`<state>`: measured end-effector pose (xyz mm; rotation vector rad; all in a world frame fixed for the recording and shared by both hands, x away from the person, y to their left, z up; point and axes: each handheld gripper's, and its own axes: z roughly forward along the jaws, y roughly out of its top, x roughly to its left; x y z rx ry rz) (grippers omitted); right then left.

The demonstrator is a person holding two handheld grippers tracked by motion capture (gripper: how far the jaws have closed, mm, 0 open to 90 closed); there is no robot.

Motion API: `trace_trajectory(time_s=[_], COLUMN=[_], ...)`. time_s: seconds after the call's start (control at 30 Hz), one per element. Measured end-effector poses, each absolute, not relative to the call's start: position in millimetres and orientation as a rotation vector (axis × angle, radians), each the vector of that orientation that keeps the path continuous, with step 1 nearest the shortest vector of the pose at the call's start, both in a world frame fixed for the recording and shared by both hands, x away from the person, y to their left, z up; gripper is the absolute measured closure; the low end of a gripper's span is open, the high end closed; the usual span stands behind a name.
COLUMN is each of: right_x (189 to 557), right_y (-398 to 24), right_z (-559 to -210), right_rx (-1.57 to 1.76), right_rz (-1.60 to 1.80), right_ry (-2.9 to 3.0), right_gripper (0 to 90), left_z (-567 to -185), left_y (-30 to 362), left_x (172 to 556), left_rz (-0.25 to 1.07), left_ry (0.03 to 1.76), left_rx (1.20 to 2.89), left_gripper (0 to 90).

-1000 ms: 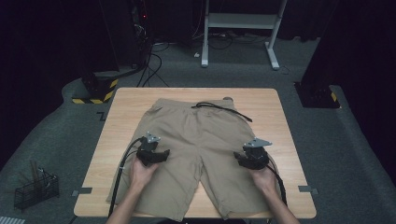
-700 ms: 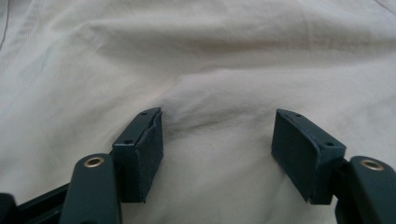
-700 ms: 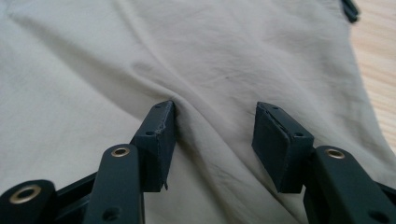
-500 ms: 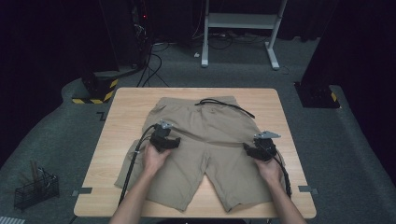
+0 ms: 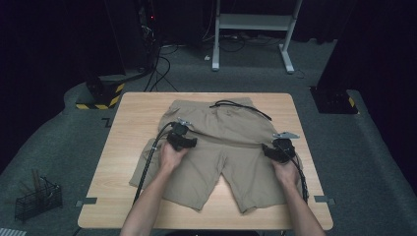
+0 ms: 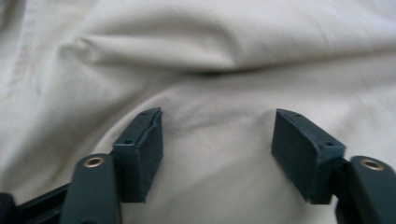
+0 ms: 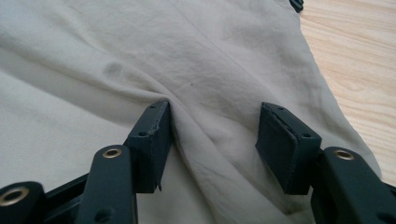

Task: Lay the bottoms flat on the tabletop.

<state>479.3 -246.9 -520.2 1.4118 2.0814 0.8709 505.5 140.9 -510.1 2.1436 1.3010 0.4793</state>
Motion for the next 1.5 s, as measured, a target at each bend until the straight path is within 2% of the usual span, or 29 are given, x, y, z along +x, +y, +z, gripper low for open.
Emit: trace_trajectory(time_s=[0.23,0.63,0.9,1.1,1.33,1.4,1.5], right_x=[442,399,380,372,378,382,383], right_y=[-227,-200,-178,-168,-204,-213,-225], right_z=[-507,-521,-523,-521,-515,-517,-522], right_rx=[1.317,1.189,1.127,1.063,1.166,1.182,1.224], right_rz=[0.981,0.964,0.994,0.989,0.988,0.962,0.963], right_ry=[2.183,2.283,2.316,2.351,2.255,2.246,2.25], right_gripper=[46.1,44.2,43.2,42.4,42.2,41.9,40.0], left_z=[-507,-517,-513,-509,-522,-526,-526], left_y=[164,181,183,194,206,205,205], left_x=[439,362,354,357,355,350,347], left_rz=[0.459,0.487,0.436,0.519,0.507,0.559,0.56], left_ry=[1.231,1.243,1.264,1.283,1.318,1.294,1.284], left_rx=[2.165,2.106,2.118,2.021,1.986,1.967,1.98], left_gripper=[36.1,35.2,34.8,34.3,34.1,33.5,32.9])
